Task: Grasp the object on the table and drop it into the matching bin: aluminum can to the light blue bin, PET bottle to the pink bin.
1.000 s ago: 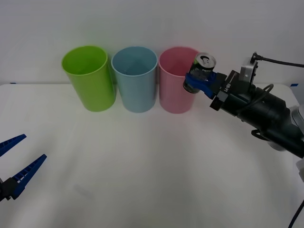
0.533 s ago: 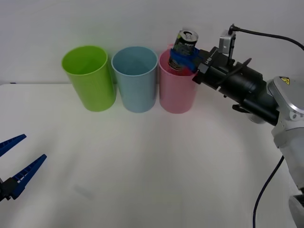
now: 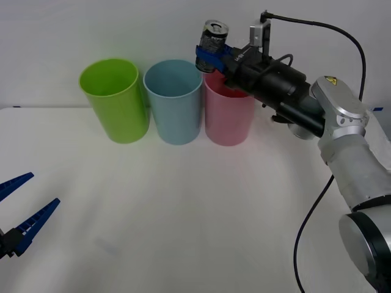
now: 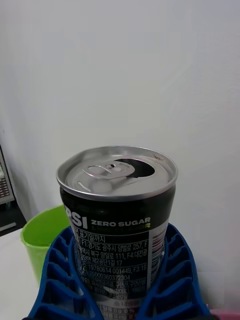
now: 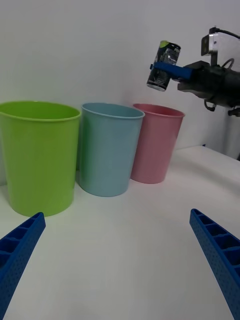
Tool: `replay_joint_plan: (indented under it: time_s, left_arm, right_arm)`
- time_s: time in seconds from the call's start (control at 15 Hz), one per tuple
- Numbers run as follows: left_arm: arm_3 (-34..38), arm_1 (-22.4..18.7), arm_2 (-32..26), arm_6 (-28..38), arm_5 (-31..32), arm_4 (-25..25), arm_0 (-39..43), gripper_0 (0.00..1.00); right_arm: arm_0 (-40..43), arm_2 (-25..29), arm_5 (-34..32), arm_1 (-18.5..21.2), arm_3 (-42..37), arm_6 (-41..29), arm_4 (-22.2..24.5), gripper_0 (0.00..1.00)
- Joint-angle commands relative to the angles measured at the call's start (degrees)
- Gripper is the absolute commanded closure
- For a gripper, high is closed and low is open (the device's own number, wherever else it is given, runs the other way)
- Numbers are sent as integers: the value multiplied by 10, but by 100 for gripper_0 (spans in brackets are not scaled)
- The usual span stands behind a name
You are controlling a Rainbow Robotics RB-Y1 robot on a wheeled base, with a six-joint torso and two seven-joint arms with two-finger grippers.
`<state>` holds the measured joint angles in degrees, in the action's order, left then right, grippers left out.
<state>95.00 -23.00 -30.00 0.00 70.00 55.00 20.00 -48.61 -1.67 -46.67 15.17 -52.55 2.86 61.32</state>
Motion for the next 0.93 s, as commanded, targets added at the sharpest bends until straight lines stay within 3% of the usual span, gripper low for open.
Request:
replay_joint_plan:
  time_s: [0.07,0.27,0.53,0.93]
  left_arm:
    - [0,0,0,0,0,0,0,0]
    - [0,0,0,0,0,0,0,0]
    - [0,0,0,0,0,0,0,0]
    - [0,0,0,0,0,0,0,0]
  right_arm:
    - [-18,0,41,-27,9,-5,29,100]
    - [-32,0,84,-57,17,-7,57,100]
    - [-83,0,109,-84,85,3,59,100]
    - [-92,-24,185,-104,90,14,59,100]
